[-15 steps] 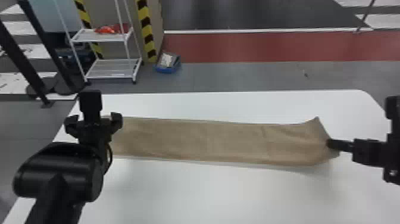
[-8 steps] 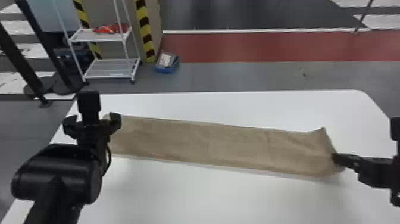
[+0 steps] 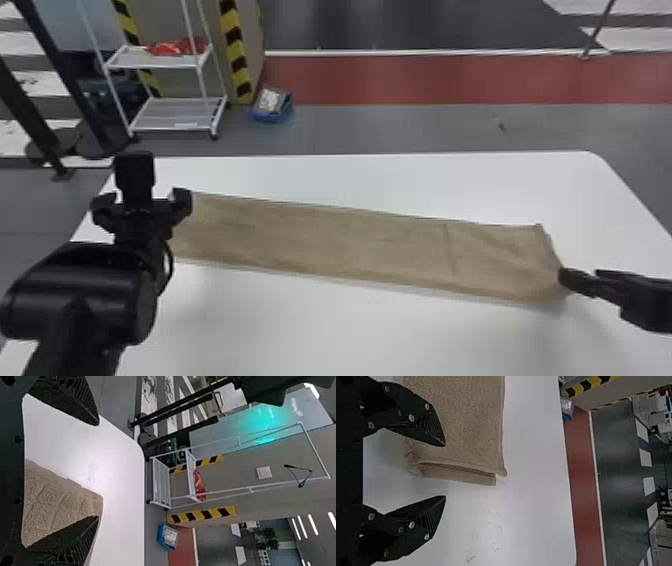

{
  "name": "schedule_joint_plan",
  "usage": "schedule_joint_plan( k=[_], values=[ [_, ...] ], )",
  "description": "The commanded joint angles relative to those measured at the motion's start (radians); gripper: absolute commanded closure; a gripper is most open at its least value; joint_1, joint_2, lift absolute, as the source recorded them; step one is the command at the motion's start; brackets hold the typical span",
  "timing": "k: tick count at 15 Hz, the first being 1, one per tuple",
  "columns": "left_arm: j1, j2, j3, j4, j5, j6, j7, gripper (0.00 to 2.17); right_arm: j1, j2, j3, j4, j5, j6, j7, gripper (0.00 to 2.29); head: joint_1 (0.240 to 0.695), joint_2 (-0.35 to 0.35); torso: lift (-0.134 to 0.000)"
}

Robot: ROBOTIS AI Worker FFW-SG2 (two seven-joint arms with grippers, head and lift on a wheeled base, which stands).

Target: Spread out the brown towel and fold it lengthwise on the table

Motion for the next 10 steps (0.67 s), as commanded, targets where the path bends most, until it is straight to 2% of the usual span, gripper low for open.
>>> schedule_joint_plan(
  k=[1, 3, 6, 8, 10],
  values=[
    [0.001, 0.005, 0.014, -0.001, 0.004, -0.006, -0.012, 0.04, 0.018, 0.000, -0.053, -0.047, -0.029, 0.032, 0.014, 0.08, 0.695, 0.021, -0.125],
    [-0.004, 0.011, 0.046, 0.010, 0.027, -0.012, -0.086, 0.07, 0.033, 0.002, -0.105, -0.073, -0.054, 0.041, 0.026, 0.08, 0.695, 0.011, -0.125],
    [-0.022, 0.031, 0.116, 0.036, 0.067, -0.021, -0.245, 0.15, 0.060, 0.002, -0.168, -0.105, -0.091, 0.044, 0.054, 0.10, 0.695, -0.007, -0.125],
    [-0.029, 0.043, 0.164, 0.038, 0.073, 0.025, -0.316, 0.17, 0.083, 0.000, -0.198, -0.122, -0.102, 0.044, 0.072, 0.10, 0.695, -0.013, -0.125],
    [-0.044, 0.063, 0.202, 0.056, 0.071, 0.138, -0.368, 0.18, 0.090, -0.001, -0.211, -0.136, -0.108, 0.044, 0.084, 0.10, 0.695, -0.007, -0.125]
  ],
)
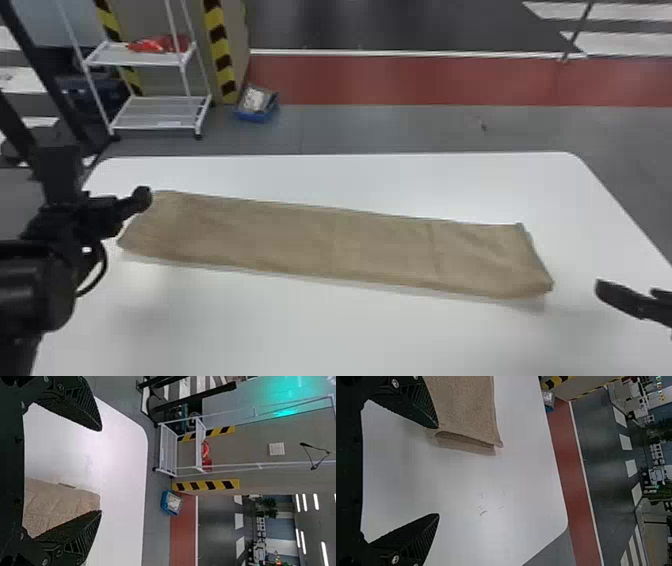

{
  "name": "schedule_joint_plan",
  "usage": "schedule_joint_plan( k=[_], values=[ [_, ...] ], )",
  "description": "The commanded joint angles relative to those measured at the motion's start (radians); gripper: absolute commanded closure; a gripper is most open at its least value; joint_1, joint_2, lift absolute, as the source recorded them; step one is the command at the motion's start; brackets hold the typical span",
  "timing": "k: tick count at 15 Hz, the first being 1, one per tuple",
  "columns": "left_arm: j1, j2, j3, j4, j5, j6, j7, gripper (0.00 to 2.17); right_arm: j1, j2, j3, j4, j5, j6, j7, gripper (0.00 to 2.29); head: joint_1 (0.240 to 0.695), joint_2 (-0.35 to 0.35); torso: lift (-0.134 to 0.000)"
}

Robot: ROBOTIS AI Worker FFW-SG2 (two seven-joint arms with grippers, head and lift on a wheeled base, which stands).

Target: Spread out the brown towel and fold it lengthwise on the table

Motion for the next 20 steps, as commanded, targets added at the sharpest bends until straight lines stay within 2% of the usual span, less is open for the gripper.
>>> schedule_joint_plan(
  k=[1, 3, 7, 16, 20],
  values=[
    [-0.023, 0.013, 0.057, 0.026, -0.002, 0.142, -0.054, 0.21, 0.009, 0.000, -0.013, -0.018, -0.005, -0.003, 0.013, 0.11, 0.695, 0.001, -0.125],
    [-0.040, 0.016, 0.118, 0.052, 0.013, 0.219, -0.142, 0.21, 0.009, 0.000, -0.016, -0.033, -0.018, 0.000, 0.016, 0.11, 0.695, 0.016, -0.125],
    [-0.061, 0.016, 0.158, 0.084, 0.034, 0.290, -0.194, 0.30, 0.010, 0.000, -0.018, -0.050, -0.023, 0.000, 0.019, 0.11, 0.695, 0.043, -0.125],
    [-0.038, 0.006, 0.172, 0.020, 0.079, 0.299, -0.180, 0.29, 0.010, 0.000, -0.016, -0.049, -0.018, 0.003, 0.019, 0.11, 0.695, 0.036, -0.125],
    [-0.054, 0.006, 0.157, 0.053, 0.080, 0.299, -0.194, 0.29, 0.010, 0.000, -0.015, -0.050, -0.018, 0.003, 0.019, 0.11, 0.695, 0.032, -0.125]
  ],
)
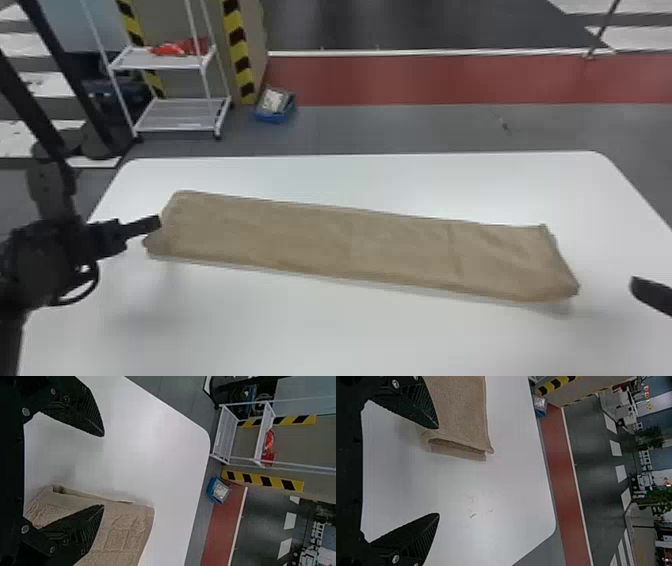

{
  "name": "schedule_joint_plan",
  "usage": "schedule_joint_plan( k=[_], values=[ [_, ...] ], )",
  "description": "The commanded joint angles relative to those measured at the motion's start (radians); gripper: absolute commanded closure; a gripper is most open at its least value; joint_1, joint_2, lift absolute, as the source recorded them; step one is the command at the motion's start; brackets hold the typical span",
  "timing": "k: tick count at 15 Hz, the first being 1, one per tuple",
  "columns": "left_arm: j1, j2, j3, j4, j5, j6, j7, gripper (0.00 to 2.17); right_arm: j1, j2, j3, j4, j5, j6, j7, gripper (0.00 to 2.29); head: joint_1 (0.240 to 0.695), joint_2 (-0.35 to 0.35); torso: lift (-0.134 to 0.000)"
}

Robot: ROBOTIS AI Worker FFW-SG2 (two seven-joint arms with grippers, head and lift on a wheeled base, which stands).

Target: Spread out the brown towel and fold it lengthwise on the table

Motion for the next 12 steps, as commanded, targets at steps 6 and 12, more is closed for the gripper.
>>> schedule_joint_plan(
  k=[6, 12],
  values=[
    [-0.015, 0.004, -0.004, 0.036, 0.001, 0.049, -0.041, 0.94, 0.000, -0.002, -0.007, -0.001, 0.005, 0.001, 0.000, 0.11, 0.695, 0.016, -0.125],
    [0.041, -0.002, 0.025, -0.063, 0.052, 0.062, -0.038, 0.37, -0.002, -0.002, -0.007, 0.000, 0.008, 0.008, 0.000, 0.11, 0.695, 0.004, -0.125]
  ],
)
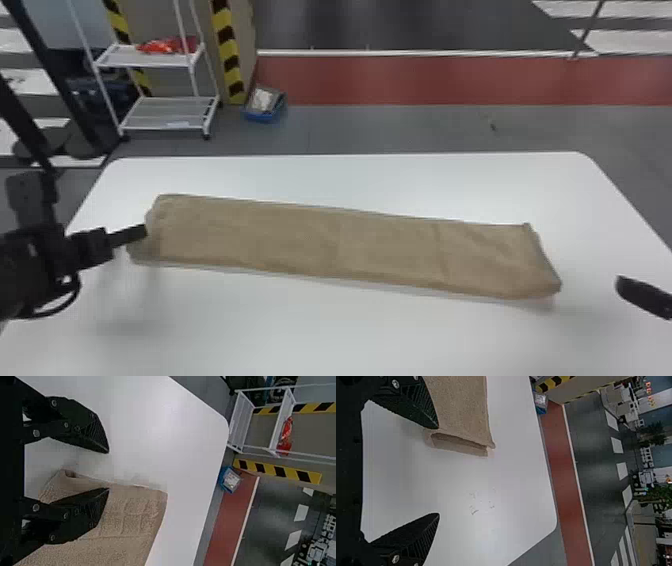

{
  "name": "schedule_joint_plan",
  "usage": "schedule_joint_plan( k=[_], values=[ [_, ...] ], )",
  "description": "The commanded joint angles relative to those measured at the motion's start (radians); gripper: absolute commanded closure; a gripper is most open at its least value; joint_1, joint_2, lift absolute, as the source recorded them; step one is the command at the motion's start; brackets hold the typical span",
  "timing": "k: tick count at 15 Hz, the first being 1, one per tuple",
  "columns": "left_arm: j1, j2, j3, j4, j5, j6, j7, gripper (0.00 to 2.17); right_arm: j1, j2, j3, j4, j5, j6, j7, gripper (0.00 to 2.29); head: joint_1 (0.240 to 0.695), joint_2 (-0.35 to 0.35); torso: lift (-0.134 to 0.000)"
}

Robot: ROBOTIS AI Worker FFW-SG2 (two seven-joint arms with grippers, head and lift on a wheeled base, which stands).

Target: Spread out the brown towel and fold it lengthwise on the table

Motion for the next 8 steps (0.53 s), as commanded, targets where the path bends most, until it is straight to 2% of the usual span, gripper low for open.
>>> schedule_joint_plan(
  k=[1, 3, 8],
  values=[
    [0.012, -0.003, 0.005, -0.028, 0.009, -0.002, 0.004, 0.37, -0.001, 0.000, 0.002, 0.000, 0.000, 0.000, 0.000, 0.11, 0.695, 0.004, -0.125],
    [0.013, -0.006, 0.004, -0.030, 0.009, -0.002, 0.007, 0.19, -0.001, 0.000, 0.002, 0.000, 0.000, 0.000, 0.000, 0.11, 0.695, 0.003, -0.125],
    [-0.008, -0.005, -0.004, 0.024, 0.000, -0.002, -0.002, 0.19, -0.001, 0.000, 0.002, 0.002, 0.000, 0.000, 0.001, 0.11, 0.695, 0.000, -0.125]
  ],
)
